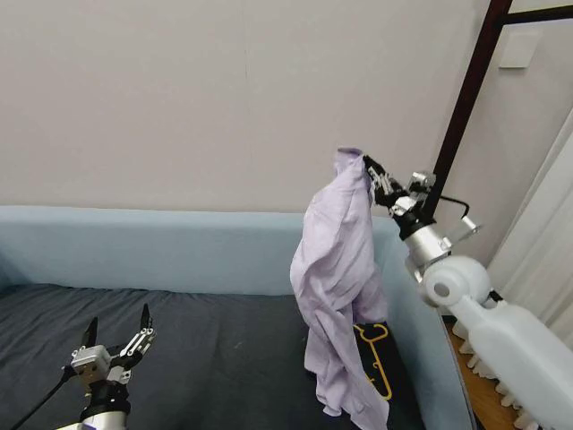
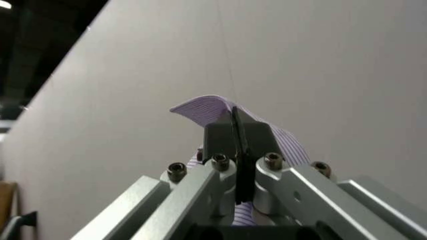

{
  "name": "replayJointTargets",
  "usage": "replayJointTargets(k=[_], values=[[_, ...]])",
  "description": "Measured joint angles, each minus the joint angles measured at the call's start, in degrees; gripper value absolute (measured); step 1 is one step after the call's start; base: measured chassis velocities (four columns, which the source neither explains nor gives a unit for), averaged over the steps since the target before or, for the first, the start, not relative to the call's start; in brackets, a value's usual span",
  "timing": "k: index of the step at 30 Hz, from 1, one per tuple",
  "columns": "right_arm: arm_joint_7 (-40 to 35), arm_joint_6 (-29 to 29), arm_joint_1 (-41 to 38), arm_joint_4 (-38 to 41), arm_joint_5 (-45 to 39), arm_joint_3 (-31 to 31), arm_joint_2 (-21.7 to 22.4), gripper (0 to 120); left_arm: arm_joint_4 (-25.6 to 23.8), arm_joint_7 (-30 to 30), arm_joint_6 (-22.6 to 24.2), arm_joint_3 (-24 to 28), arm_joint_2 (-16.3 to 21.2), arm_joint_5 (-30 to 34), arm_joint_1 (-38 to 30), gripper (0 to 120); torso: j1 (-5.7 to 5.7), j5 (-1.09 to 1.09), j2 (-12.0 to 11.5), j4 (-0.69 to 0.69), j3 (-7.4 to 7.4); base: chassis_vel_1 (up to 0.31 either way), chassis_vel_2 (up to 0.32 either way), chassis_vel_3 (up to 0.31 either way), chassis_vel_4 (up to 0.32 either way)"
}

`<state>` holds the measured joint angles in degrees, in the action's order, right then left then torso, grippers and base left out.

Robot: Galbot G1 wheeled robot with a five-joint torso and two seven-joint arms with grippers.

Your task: Pick up the clothes from the sofa and hang them on the clothes hanger.

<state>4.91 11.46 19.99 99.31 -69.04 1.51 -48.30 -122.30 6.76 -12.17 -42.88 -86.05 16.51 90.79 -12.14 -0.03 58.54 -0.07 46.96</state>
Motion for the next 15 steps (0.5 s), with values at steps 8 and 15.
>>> replayJointTargets(k=[8, 15], values=[[10.4, 0.6, -2.3, 1.5, -12.5, 0.5, -1.8, 0, -0.4, 0.0, -0.1, -0.5, -0.4, -0.1, 1.1, 100, 0.00, -0.04, 0.0, 0.04, -0.01, 0.000, 0.000, 0.000, 0.000], [23.6, 2.5, 17.7, -1.9, 3.5, 1.1, 0.4, 0, -0.9, 0.0, -0.5, -0.4, -0.8, -0.8, 1.9, 100, 0.01, 0.01, 0.0, -0.03, -0.01, 0.000, 0.000, 0.000, 0.000]])
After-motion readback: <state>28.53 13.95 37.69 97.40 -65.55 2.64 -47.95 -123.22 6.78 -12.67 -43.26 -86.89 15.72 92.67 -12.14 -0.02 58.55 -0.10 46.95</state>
